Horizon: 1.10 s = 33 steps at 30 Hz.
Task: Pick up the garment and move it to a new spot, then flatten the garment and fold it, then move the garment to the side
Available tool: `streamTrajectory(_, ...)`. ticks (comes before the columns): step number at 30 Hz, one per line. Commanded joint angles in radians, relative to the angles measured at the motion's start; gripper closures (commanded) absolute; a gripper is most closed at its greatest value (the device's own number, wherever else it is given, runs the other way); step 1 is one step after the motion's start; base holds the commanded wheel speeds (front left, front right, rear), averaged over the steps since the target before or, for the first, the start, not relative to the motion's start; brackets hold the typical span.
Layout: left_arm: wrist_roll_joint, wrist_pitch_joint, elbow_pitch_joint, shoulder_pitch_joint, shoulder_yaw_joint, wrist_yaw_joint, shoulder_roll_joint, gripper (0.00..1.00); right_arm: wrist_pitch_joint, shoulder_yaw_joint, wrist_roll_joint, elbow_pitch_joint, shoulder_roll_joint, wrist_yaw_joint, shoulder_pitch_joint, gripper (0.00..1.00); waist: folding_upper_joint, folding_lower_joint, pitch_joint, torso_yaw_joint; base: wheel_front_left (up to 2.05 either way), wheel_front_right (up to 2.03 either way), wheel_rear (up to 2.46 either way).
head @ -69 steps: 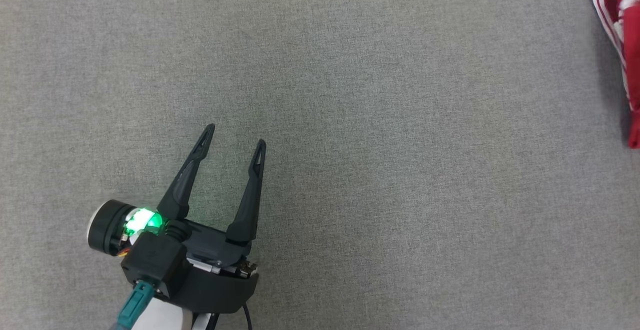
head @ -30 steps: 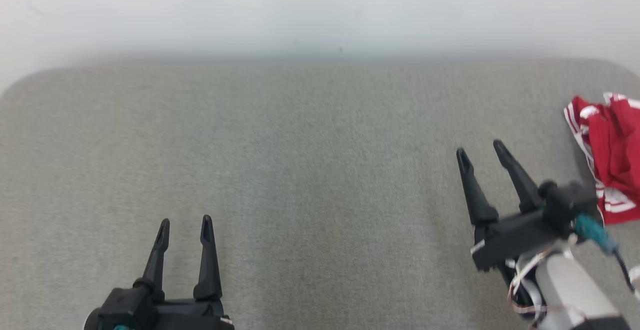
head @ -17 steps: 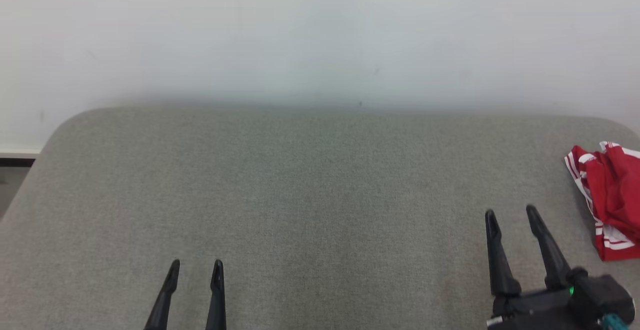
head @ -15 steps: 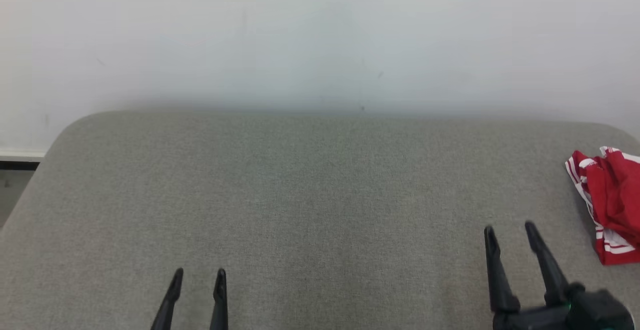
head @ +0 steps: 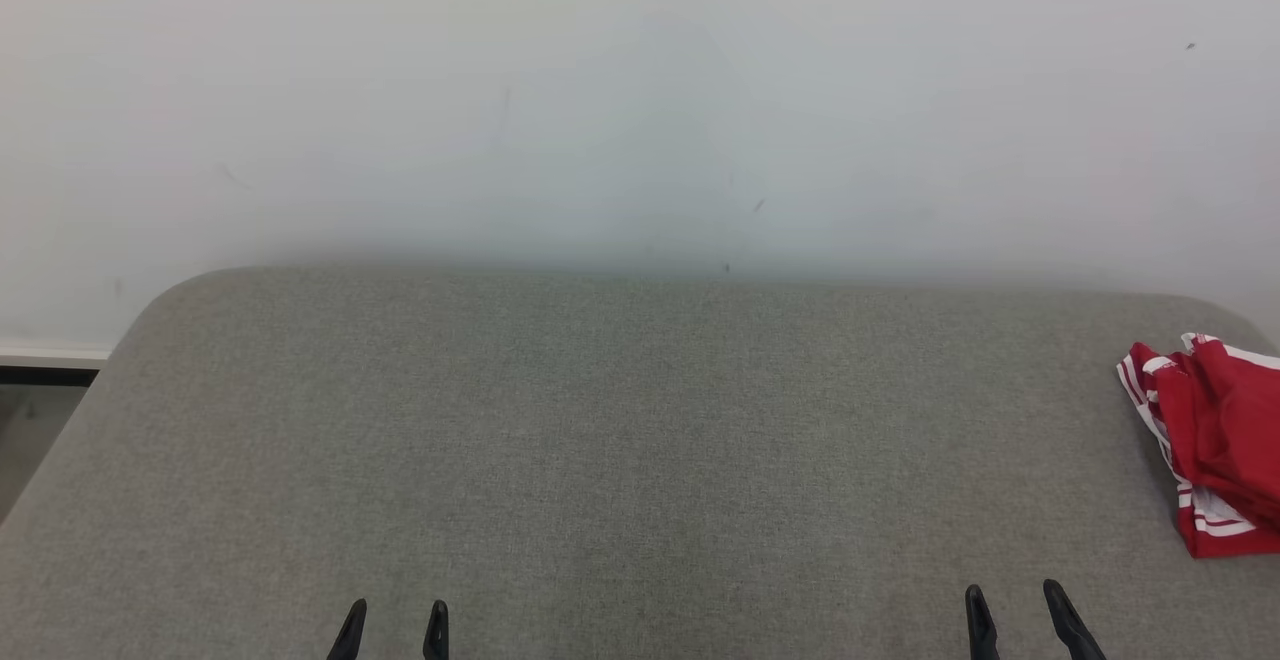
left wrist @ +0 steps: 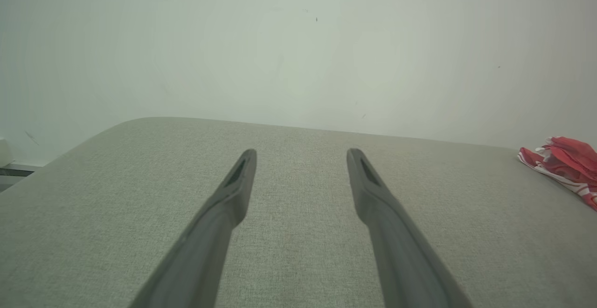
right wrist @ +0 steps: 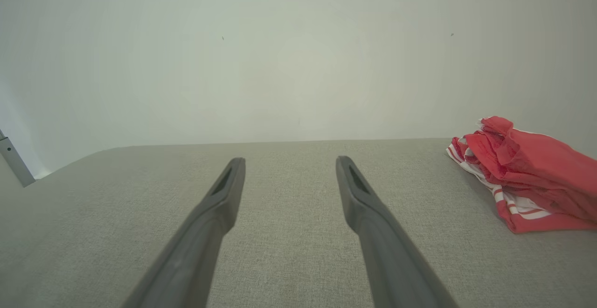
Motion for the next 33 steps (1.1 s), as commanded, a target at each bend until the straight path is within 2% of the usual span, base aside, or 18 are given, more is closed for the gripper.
streamTrajectory(1,0.004,-0.002,0.005,0.005,0.002,-0.005,-0.001,0.0,0.0,0.003,-0.002,-0.003,0.003,-0.003,0.011,0.0,0.0001,0.0001,-0.001,-0.003,0.0,0.0,0.0)
streamTrajectory(22,0.015,-0.002,0.042,-0.011,-0.011,-0.013,-0.001,0.0,0.0,-0.011,0.023,-0.005,0.005,-0.003,0.026,0.0,0.0001,0.0001,-0.015,0.02,0.0,0.0,0.0)
streamTrajectory(23,0.009,0.0,0.041,-0.004,-0.014,-0.008,0.0,1.0,0.0,-0.01,0.021,-0.002,0.003,0.0,0.017,1.0,0.0001,0.0001,-0.015,0.019,0.0,0.0,0.0)
streamTrajectory(27,0.002,0.002,0.075,0.01,-0.017,-0.007,0.0,1.0,0.001,-0.007,0.025,0.034,0.004,0.0,0.022,1.0,0.0001,0.0001,-0.014,0.019,0.0,0.0,0.0)
streamTrajectory(33,-0.102,0.017,0.079,-0.012,-0.021,-0.006,0.002,1.0,0.026,-0.021,0.134,0.039,-0.003,0.0,0.005,1.0,0.0001,0.0001,-0.009,0.015,0.0,0.0,0.0)
